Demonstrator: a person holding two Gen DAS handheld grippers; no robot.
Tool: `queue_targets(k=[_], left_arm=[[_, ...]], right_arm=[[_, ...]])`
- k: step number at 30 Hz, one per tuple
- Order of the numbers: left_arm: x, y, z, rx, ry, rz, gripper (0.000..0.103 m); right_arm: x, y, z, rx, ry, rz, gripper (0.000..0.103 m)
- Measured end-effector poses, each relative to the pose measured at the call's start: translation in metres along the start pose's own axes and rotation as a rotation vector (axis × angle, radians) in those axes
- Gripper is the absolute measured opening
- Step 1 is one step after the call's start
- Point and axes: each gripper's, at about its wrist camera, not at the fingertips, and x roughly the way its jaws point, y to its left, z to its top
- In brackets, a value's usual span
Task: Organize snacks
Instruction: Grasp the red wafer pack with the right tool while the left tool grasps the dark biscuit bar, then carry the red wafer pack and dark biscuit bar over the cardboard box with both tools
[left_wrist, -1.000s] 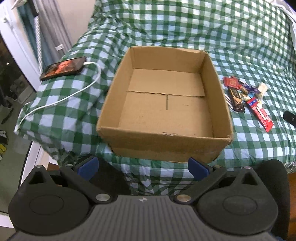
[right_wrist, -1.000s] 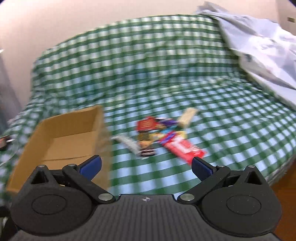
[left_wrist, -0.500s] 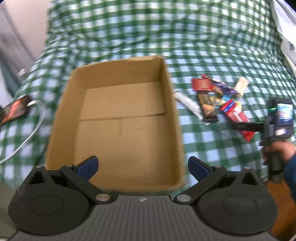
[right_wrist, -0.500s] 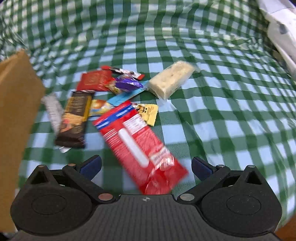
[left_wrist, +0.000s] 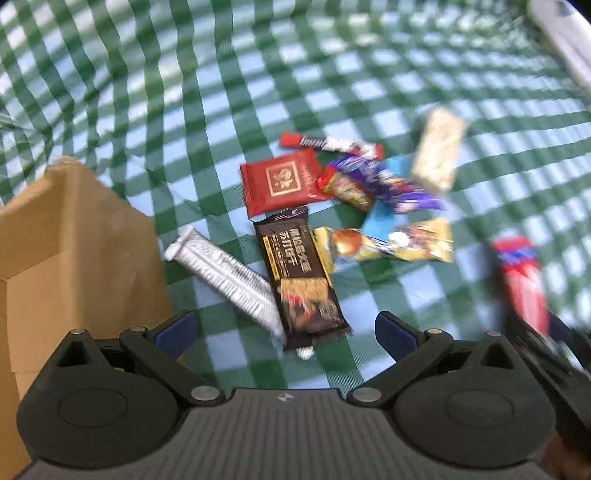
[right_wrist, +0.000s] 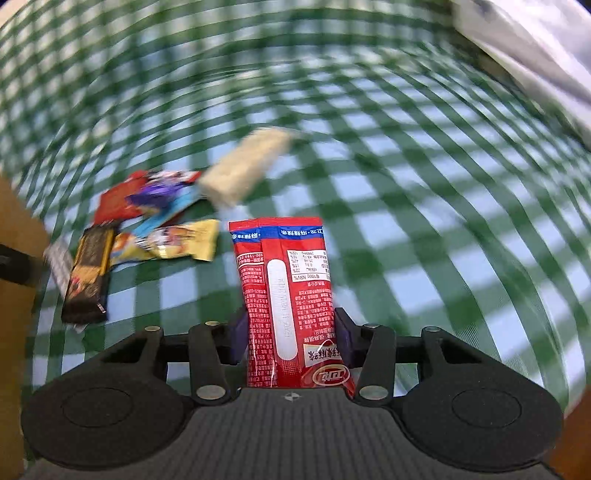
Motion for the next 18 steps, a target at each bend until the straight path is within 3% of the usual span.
queue_targets(k=[4,7,10,11,12,14,18], left_arm=[[0.035,-0.01,0.017,0.011,-0.018,0.073,0.103],[0.054,-0.014,0.026,0.046,0.01,0.071,0.101],[0.058,-0.013,0.027,0.045,-0.006,0.058,0.077],[0.053,-0.012,0.025,0.038,-0.023,0.028,0.048],[0.05,-0.012,0.024,0.036,-0.031,0.024,0.043],[0.044,-0.013,0.021,0.041,-0.031,0.026,0.043],[0.015,-0.002,0.007,-0.016,-0.056,-0.05,0.043]], right_arm=[[-0.003,-0.013,-0.01,0.051,0.009,0.02,0.049],[-0.003,-0.017,-0.011,0.059,0.013,0.031,0.05],[-0.005,-0.022,-0.009,0.062,0.013,0.039,0.05],[-0.003,-0.02,-0.009,0.057,0.012,0.039,0.05],[-0.003,-0.019,-0.009,0.051,0.011,0.038,0.05],[-0.005,-0.019,-0.01,0.048,0.01,0.036,0.05],[-0.013,-0.018,-0.008,0.065,0.006,0.041,0.049]])
